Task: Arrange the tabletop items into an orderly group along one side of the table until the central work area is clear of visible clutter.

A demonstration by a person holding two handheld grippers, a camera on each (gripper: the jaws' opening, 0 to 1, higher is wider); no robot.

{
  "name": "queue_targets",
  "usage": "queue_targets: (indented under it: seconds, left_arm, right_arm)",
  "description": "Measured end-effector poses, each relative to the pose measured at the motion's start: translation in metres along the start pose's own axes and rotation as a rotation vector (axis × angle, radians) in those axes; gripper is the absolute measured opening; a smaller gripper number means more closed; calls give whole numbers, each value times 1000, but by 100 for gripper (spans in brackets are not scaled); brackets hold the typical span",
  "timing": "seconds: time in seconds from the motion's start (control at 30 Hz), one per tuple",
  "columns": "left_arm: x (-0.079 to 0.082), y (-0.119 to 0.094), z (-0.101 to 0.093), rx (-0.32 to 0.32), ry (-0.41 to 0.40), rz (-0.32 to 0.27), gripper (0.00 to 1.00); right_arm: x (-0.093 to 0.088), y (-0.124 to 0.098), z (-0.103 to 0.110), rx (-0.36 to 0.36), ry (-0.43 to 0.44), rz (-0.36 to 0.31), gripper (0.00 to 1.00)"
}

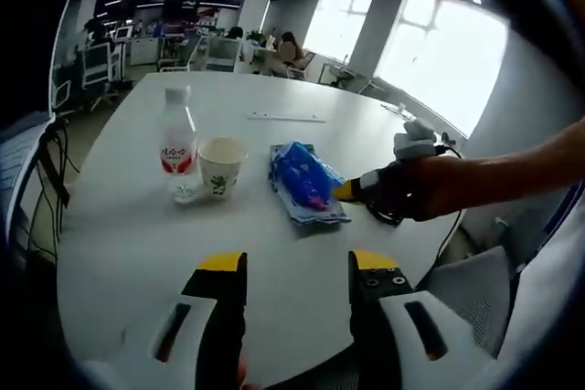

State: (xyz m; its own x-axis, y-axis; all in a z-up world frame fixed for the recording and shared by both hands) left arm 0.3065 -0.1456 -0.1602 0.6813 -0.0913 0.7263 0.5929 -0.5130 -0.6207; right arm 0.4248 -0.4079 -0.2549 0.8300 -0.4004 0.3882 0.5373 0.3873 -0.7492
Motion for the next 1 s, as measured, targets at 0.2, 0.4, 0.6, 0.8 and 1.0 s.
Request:
queue_targets:
  seconds: [0.2,0.4,0.6,0.8,1.0]
  left_arm:
    - [2,2,-2,-11,5,1,44]
    - [3,2,-2,-11,6,-3,44]
    - [-1,5,-4,-18,6,5,44]
    - [0,7,-5,-25,8,5,43]
    - [3,11,-2,-29,7,-1,43]
  right_arm:
    - [-1,-5,-2,10,-3,-2,2]
    - [-2,-7,-10,6,-2,-4,0]
    - [-4,-11,-14,4,0,-6,0]
    - [-4,-13,-14,11,-19,-6,0]
    - [-5,-19,-15,10,-75,7,0]
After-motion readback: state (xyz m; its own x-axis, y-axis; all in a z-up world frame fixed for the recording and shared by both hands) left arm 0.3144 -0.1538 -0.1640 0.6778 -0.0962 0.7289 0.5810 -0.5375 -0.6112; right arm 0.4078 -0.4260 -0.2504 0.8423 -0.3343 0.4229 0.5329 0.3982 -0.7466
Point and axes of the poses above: the point that each gripper's makers call its tool centre point, and the gripper's own axes: y roughly forward along the fingers, z roughly to its left, x roughly out of its top, the point moved 9 cm from there along -y, roughly backward along the fingers, and after that the axes turned 4 degrees about z, right-handed, at the moved point
